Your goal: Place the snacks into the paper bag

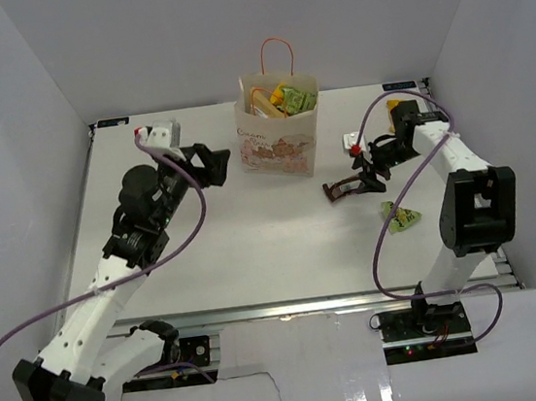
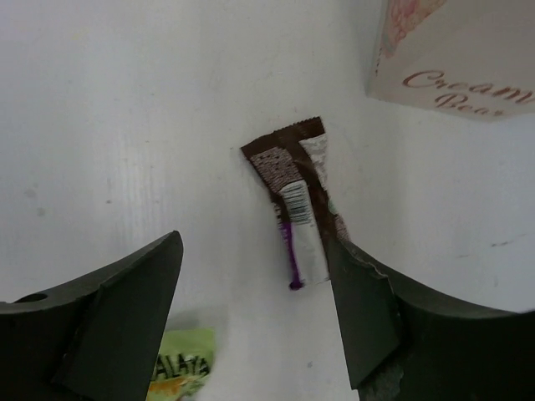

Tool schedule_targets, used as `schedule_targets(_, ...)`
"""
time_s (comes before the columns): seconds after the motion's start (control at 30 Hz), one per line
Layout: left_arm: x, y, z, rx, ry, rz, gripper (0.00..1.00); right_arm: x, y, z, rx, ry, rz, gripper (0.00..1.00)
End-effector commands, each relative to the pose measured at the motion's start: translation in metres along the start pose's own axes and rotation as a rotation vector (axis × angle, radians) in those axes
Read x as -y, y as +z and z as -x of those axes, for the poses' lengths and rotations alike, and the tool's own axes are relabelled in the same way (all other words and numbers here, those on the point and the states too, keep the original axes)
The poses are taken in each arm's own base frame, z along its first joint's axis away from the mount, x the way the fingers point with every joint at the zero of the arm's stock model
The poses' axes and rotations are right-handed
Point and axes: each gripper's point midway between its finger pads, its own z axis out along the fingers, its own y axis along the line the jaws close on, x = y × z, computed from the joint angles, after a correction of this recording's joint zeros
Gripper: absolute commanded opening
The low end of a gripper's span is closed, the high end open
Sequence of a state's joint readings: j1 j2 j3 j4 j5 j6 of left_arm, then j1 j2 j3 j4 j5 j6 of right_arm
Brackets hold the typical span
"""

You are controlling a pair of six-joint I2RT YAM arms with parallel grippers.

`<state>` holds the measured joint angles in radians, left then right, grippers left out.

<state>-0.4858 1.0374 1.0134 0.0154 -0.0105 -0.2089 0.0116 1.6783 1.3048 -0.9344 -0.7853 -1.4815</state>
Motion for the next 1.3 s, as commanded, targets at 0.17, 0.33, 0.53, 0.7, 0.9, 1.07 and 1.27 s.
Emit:
schedule_targets(0.17, -0.028, -0.090, -0.114, -0.220, -0.337, 0.183, 0.98, 0.066, 0.052, 0.000, -0.108, -0.148, 0.030, 0.66)
schedule_targets(0.33, -0.034, -0.116, -0.126, -0.200, -0.432, 0.234, 0.98, 0.062, 0.070, -0.026, -0.182, -0.128, 0.073, 0.62)
schedule_targets(0.53, -0.038, -0.120, -0.133, -0.201, -0.463, 0.259, 0.98, 0.048, 0.080, -0.058, -0.258, -0.081, 0.124, 0.57)
schedule_targets(0.7, -0.034, -0.106, -0.139, -0.249, -0.448, 0.243, 0.98, 0.035, 0.086, -0.076, -0.291, -0.037, 0.156, 0.47)
schedule_targets(0.9, -0.031, -0.096, -0.145, -0.265, -0.444, 0.223, 0.98, 0.012, 0.076, -0.065, -0.253, -0.010, 0.161, 0.17)
schedule_targets(1.07, -0.033, -0.095, -0.148, -0.258, -0.444, 0.227, 0.98, -0.002, 0.036, 0.007, -0.032, 0.028, 0.082, 0.08)
schedule_targets(1.27, -0.036, -0.090, -0.150, -0.227, -0.436, 0.224, 0.98, 0.006, -0.031, 0.134, 0.271, 0.107, -0.083, 0.08)
